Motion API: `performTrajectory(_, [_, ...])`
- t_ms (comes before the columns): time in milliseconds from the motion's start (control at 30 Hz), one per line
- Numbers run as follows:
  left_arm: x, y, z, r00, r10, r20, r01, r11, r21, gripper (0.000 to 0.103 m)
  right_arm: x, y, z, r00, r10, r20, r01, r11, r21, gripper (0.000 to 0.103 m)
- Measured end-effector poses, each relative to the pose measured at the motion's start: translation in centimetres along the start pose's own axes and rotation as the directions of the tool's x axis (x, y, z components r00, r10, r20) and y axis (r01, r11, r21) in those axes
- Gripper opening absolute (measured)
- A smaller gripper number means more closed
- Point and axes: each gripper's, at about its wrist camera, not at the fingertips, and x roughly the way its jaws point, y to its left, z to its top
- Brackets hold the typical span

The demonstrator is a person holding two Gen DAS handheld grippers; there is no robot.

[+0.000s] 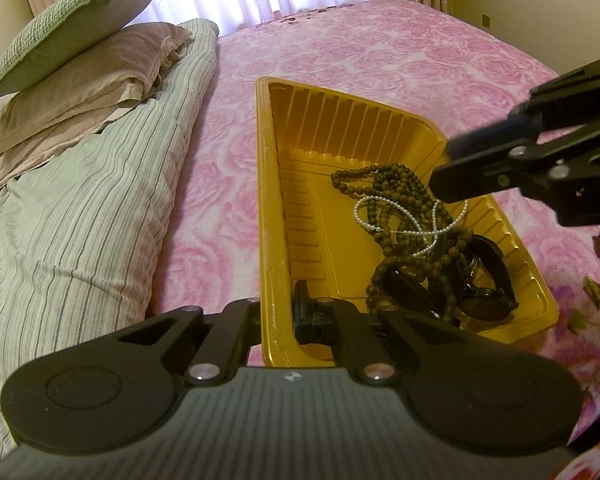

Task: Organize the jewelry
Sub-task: 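Grasp the small red bead bracelet with gold charm using the right tool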

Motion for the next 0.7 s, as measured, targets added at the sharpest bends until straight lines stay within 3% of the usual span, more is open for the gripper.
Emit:
performTrajectory(33, [0.0,0.0,0.0,1.0,0.0,0.0,0.0,1.0,0.0,0.003,-0.4,-0.5,-0.1,1.0,-0.007,0.013,0.007,1.0,0.019,0.049])
performTrajectory(233, [0.0,0.0,0.0,1.0,0.0,0.001,0.0,1.0,-0.001,0.003,-2.8,-3.2,-1.6,0.996,-0.086,0.038,0.081,0.99,0.118,0.05])
performTrajectory(400, [0.0,0.0,0.0,1.0,0.0,0.001,0.0,1.0,-0.001,0.003,-5.3,-6.0,-5.1,0.982,-0.187,0.026,0.176,0.955,0.24,0.05])
performTrajectory(567, [-0.1,0.2,-0.1,1.0,-0.002,0.004,0.002,1.0,-0.01,0.003,-7.8,-8.7,-8.9,0.953,-0.302,-0.021,0.292,0.896,0.336,0.05])
performTrajectory(700, [-0.1,0.2,-0.1,1.0,-0.003,0.004,0.003,1.0,-0.009,0.003,-9.5,-10.7,-11.5,0.91,-0.41,-0.06,0.399,0.828,0.395,0.05])
